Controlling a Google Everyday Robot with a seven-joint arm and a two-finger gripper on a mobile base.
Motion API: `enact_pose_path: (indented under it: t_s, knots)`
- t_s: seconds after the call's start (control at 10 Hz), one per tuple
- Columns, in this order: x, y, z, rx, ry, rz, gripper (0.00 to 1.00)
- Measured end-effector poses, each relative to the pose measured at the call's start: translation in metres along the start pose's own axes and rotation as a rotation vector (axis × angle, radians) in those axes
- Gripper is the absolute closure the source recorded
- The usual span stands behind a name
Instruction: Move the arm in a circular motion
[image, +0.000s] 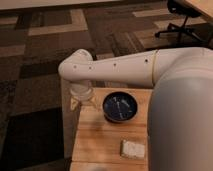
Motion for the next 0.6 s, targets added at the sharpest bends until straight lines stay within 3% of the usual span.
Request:
enact_pose_path:
  t_s: [0.6]
  knots:
    - [-0.024, -0.03, 0.0, -0.005, -0.015, 0.003, 0.35]
